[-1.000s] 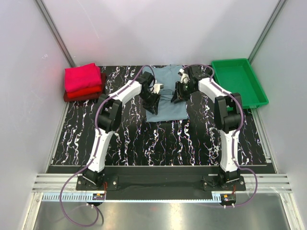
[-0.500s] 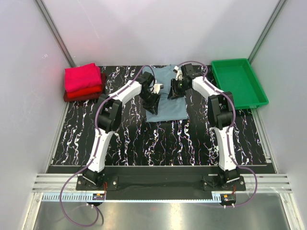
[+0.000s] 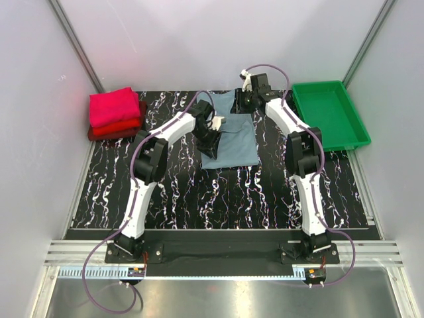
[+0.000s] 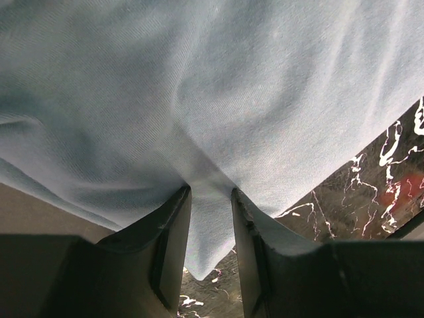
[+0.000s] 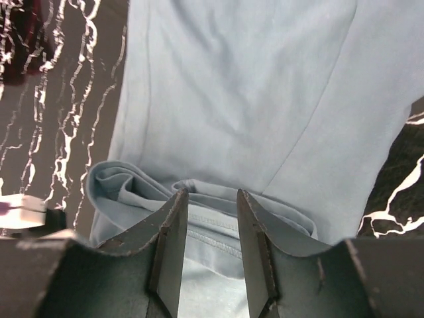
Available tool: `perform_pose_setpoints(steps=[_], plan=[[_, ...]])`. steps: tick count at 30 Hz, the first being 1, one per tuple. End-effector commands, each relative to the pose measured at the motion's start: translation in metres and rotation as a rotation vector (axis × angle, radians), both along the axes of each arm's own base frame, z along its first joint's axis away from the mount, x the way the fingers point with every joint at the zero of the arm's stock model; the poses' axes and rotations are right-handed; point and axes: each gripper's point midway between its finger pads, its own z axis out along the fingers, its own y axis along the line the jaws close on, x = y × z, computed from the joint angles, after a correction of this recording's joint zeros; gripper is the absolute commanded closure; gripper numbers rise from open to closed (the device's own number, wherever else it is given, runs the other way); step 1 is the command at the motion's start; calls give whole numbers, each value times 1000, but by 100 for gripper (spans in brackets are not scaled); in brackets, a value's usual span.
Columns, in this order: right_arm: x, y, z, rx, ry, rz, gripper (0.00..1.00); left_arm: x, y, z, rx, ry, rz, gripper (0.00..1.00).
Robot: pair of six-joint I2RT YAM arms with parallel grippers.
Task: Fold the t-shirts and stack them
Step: Fold the tshirt
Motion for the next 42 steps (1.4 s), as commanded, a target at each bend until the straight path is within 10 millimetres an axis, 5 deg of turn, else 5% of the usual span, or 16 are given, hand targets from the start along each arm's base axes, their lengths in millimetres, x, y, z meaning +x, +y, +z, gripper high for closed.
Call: perform_pose_setpoints(steps=[1, 11, 17, 30, 42], plan=[[5, 1, 82, 40, -171, 20, 57, 4, 5, 22, 21, -73, -10, 63], [-103, 3, 41, 143, 175, 100, 59, 5, 6, 27, 15, -80, -6, 63], [-128, 8, 17, 180, 284, 128, 57, 5, 6, 26, 6, -72, -4, 63], [-93, 4, -44, 90, 295, 104, 57, 1, 9, 23, 10, -54, -3, 63], [-39, 5, -22, 92, 144, 55, 56, -3, 11, 18, 19, -44, -3, 63]])
